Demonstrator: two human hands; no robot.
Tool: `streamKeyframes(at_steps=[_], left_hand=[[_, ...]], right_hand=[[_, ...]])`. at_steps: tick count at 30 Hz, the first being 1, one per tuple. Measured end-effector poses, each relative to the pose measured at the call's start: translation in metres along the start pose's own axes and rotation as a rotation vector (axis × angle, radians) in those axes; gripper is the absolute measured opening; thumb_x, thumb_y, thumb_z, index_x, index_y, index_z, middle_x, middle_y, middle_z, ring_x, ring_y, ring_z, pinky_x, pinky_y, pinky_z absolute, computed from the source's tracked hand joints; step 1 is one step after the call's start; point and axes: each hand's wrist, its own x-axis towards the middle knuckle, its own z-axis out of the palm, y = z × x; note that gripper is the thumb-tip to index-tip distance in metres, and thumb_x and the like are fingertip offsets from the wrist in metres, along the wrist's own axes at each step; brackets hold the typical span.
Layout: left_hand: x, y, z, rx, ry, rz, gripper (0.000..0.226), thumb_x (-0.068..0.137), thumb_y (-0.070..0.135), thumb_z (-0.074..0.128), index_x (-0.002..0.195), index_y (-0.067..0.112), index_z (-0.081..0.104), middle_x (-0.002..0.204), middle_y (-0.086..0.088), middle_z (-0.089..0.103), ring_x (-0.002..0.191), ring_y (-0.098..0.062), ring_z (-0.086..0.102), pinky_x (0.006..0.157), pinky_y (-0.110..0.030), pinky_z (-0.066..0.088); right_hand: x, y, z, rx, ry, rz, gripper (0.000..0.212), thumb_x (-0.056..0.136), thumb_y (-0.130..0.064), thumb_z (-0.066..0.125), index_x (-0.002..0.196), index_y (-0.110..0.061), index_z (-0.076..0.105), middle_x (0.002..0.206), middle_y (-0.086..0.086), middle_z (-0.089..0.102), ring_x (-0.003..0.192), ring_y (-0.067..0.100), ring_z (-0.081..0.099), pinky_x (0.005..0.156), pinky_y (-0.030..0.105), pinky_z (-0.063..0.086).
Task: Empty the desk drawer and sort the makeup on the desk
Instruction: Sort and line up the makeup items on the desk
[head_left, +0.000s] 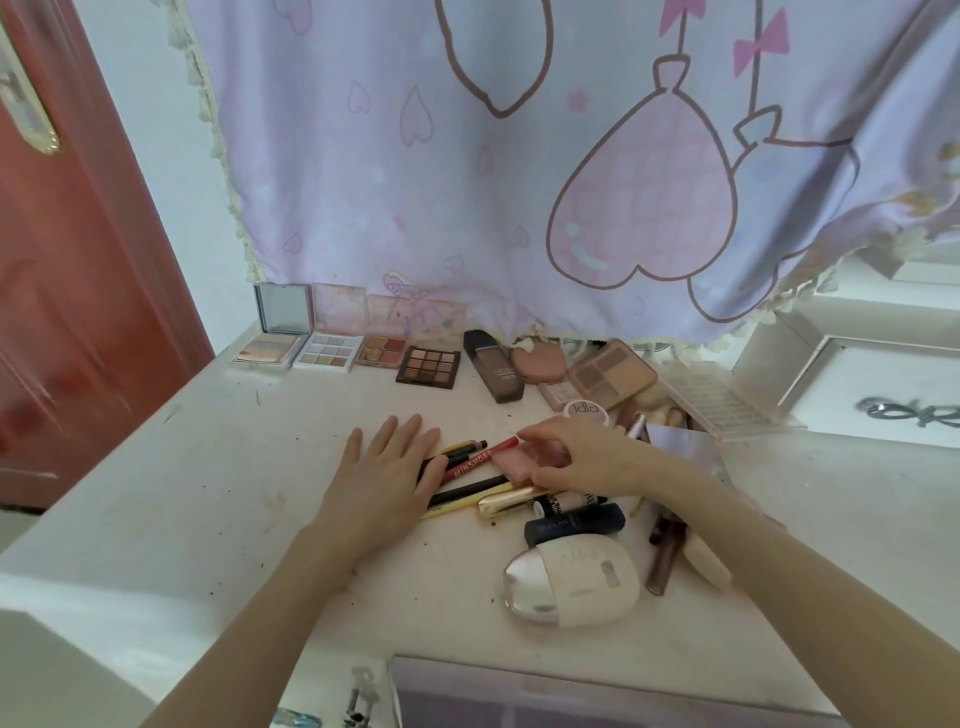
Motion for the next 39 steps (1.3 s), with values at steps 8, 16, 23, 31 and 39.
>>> streamKeyframes(at_steps=[8, 16, 23, 31, 39], left_hand=[[-0.002, 0.002, 0.000, -0.007, 0.030, -0.006, 0.050, 0.099, 0.043, 0.009, 0.147, 0.032, 0.009, 0.157, 0.007, 0.001, 0.144, -0.014, -0.005, 0.117, -0.043, -0.002], [-0.006, 0.004, -0.005, -0.108, 0.150, 0.019, 0.051, 0.099, 0.041, 0.018, 0.147, 0.024, 0.015, 0.154, 0.003, 0.018, 0.142, -0.013, 0.012, 0.117, -0.035, 0.003], [-0.026, 0.046, -0.045, -0.727, 0.350, -0.026, 0.036, 0.094, 0.033, 0.048, 0.127, 0.020, 0.054, 0.115, 0.008, 0.061, 0.087, 0.004, 0.050, 0.062, 0.002, 0.036], [-0.043, 0.052, -0.053, -1.173, 0.084, -0.133, 0.044, 0.085, 0.034, 0.061, 0.125, 0.017, 0.057, 0.117, 0.000, 0.063, 0.102, -0.013, 0.061, 0.092, -0.028, 0.049], [-0.045, 0.050, -0.054, -1.185, -0.033, -0.200, 0.082, 0.067, 0.059, 0.065, 0.134, 0.014, 0.047, 0.121, -0.004, 0.062, 0.107, -0.018, 0.061, 0.101, -0.039, 0.044]], right_hand=[[0.002, 0.011, -0.002, 0.103, 0.135, 0.009, 0.051, 0.086, -0.029, 0.064, 0.134, -0.025, 0.047, 0.119, -0.003, 0.047, 0.108, 0.009, 0.047, 0.100, 0.029, 0.040], [-0.018, 0.013, 0.013, 0.491, 0.514, 0.018, 0.049, 0.083, -0.023, 0.069, 0.129, -0.023, 0.052, 0.116, -0.006, 0.051, 0.104, 0.015, 0.056, 0.097, 0.038, 0.047], [-0.022, -0.020, 0.022, 0.529, 0.641, -0.132, 0.062, 0.078, -0.014, 0.073, 0.133, -0.024, 0.047, 0.120, -0.008, 0.047, 0.103, 0.010, 0.055, 0.090, 0.027, 0.051], [-0.029, -0.041, 0.028, 0.633, 0.578, -0.225, 0.059, 0.078, -0.016, 0.074, 0.126, -0.032, 0.043, 0.116, -0.012, 0.050, 0.101, 0.002, 0.055, 0.086, 0.017, 0.050], [-0.028, -0.050, 0.038, 0.623, 0.615, -0.250, 0.060, 0.072, -0.013, 0.080, 0.120, -0.033, 0.049, 0.112, -0.016, 0.056, 0.096, 0.002, 0.058, 0.088, 0.022, 0.051]])
